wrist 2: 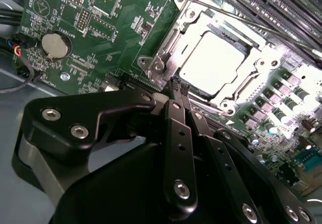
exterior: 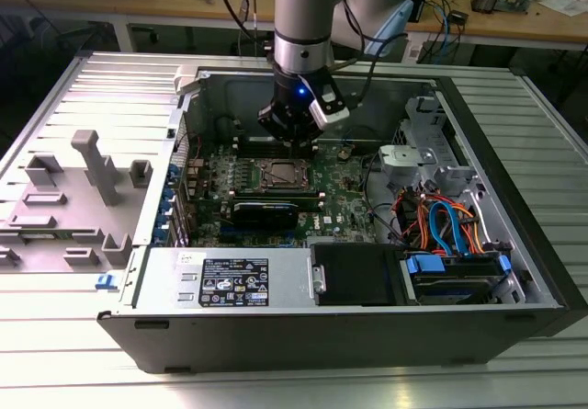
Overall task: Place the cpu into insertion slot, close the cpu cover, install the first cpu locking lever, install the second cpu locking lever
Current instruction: 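Install the second cpu locking lever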
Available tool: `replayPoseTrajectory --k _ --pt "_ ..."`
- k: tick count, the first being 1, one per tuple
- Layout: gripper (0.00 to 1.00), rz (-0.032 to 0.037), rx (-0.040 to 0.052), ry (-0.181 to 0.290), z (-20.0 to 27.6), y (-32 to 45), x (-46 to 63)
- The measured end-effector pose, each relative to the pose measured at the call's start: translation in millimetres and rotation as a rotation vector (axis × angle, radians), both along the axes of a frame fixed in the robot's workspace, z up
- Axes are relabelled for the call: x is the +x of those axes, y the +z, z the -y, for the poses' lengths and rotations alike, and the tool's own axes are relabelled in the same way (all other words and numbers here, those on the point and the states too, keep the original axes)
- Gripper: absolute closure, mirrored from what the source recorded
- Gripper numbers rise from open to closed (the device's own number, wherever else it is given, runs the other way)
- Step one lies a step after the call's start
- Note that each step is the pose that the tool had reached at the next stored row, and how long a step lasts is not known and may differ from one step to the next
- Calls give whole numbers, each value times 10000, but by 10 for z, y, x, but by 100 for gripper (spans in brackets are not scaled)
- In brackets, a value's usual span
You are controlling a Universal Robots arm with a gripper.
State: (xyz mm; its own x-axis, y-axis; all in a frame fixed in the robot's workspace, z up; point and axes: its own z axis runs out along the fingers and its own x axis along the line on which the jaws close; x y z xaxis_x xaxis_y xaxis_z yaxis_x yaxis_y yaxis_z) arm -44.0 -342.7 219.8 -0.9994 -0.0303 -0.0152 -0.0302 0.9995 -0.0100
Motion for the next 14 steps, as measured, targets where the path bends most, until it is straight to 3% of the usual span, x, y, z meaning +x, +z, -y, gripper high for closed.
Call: replayPoseTrajectory --k 4,9,14 --pt "89 0 0 0 53 0 0" --pt "89 0 0 0 201 0 0" --pt "89 0 -1 -2 237 13 -1"
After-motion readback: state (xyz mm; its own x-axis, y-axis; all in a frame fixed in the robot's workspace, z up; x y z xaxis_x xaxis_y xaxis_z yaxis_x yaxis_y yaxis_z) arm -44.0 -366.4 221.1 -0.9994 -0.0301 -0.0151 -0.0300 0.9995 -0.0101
